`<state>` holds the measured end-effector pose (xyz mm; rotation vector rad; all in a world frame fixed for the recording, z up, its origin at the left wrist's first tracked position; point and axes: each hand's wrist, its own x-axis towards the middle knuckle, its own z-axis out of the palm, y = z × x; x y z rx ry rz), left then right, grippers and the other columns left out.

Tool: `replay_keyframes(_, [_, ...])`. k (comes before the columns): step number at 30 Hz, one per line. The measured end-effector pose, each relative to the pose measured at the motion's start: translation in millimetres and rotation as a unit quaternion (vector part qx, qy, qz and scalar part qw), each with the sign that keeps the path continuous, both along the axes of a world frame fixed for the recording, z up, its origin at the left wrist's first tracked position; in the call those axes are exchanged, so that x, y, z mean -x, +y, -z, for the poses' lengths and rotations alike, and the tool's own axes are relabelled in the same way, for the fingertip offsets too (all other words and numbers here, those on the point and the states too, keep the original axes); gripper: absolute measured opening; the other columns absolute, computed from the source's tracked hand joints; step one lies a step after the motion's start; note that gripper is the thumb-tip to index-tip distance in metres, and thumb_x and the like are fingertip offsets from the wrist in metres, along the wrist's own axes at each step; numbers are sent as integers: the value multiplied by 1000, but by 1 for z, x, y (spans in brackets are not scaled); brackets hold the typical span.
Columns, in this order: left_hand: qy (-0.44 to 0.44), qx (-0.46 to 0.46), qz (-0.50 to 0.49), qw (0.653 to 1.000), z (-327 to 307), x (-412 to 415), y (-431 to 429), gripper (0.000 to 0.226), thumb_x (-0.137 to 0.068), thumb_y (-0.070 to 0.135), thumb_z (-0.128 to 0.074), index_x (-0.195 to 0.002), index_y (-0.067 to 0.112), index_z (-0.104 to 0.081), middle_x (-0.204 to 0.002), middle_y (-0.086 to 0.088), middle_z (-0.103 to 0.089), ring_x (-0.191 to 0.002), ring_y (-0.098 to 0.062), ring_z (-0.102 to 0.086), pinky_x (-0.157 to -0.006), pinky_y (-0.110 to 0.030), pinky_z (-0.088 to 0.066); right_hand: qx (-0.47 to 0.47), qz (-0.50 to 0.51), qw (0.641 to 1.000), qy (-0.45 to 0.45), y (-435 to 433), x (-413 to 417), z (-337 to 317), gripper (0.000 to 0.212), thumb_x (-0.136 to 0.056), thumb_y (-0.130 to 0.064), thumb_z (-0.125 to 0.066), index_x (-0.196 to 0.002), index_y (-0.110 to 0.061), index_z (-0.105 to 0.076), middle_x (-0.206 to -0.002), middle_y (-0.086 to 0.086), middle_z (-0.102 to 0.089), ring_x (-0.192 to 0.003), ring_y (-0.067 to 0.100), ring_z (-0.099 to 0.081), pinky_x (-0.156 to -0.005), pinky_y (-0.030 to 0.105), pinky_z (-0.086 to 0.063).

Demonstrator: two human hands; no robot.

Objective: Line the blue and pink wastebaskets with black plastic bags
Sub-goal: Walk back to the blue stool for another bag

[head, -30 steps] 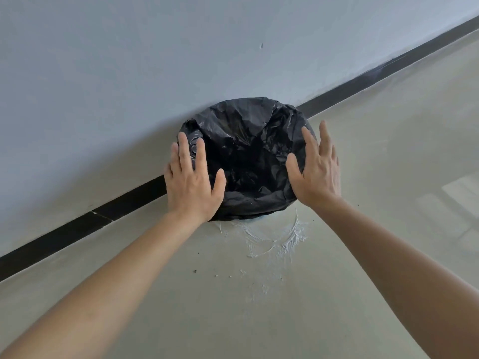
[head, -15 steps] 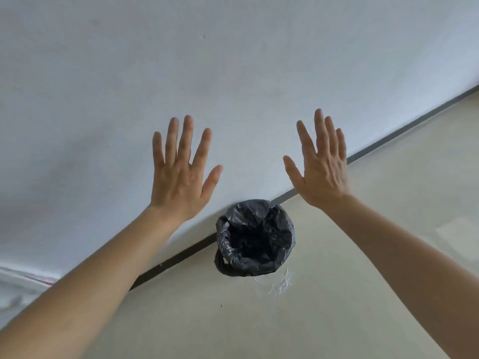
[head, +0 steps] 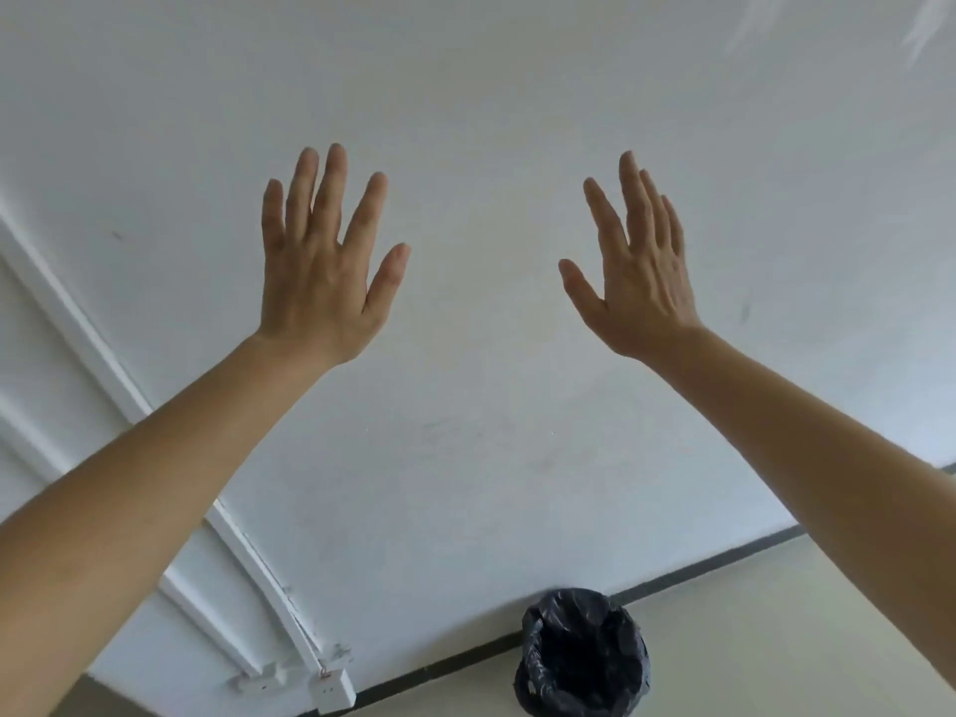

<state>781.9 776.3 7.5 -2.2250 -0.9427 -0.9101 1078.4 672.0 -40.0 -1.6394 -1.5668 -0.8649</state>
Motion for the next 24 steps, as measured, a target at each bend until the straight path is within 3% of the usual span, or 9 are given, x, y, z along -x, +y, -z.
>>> replay_keyframes(5, [-50, 57, -140, 987, 21, 111, -49, 64, -100, 52, -23, -152, 14, -22, -161, -19, -15, -149, -34, -8, -117, -57, -11, -12, -130, 991, 29, 46, 94, 4, 71, -101, -46, -44, -157, -12, -19, -163, 23, -8, -150, 39, -12, -118, 55, -18])
replay_keyframes(9, [-62, 92, -285, 952, 72, 229, -134, 66, -100, 52, -23, -152, 12, -22, -161, -18, -17, -149, -33, -12, -116, -57, -18, 55, -298, 953, 17, 73, 218, 47, 73, -100, -46, -46, -158, -12, -17, -165, 20, -6, -151, 38, -11, -119, 54, -17])
replay_keyframes(12, [-77, 80, -409, 906, 80, 319, -221, 65, -100, 51, -25, -150, 10, -29, -158, -21, -23, -146, -36, -20, -113, -58, -22, 83, -412, 908, -7, 62, 342, 55, 73, -100, -46, -46, -157, -12, -18, -164, 20, -7, -151, 38, -13, -119, 55, -18])
replay_keyframes(17, [-91, 27, -587, 804, 63, 459, -397, 67, -100, 51, -24, -153, 11, -21, -160, -21, -15, -148, -36, -11, -116, -55, -14, 71, -581, 809, -59, -30, 564, 35, 69, -100, -47, -43, -156, -13, -22, -163, 21, -13, -149, 40, -18, -119, 55, -20])
replay_keyframes(24, [-108, 9, -730, 675, 57, 591, -598, 67, -100, 50, -28, -151, 7, -27, -160, -21, -18, -147, -37, -15, -116, -58, -20, 43, -720, 687, -90, -174, 814, 23, 70, -100, -47, -45, -157, -16, -21, -165, 18, -9, -150, 37, -17, -119, 53, -19])
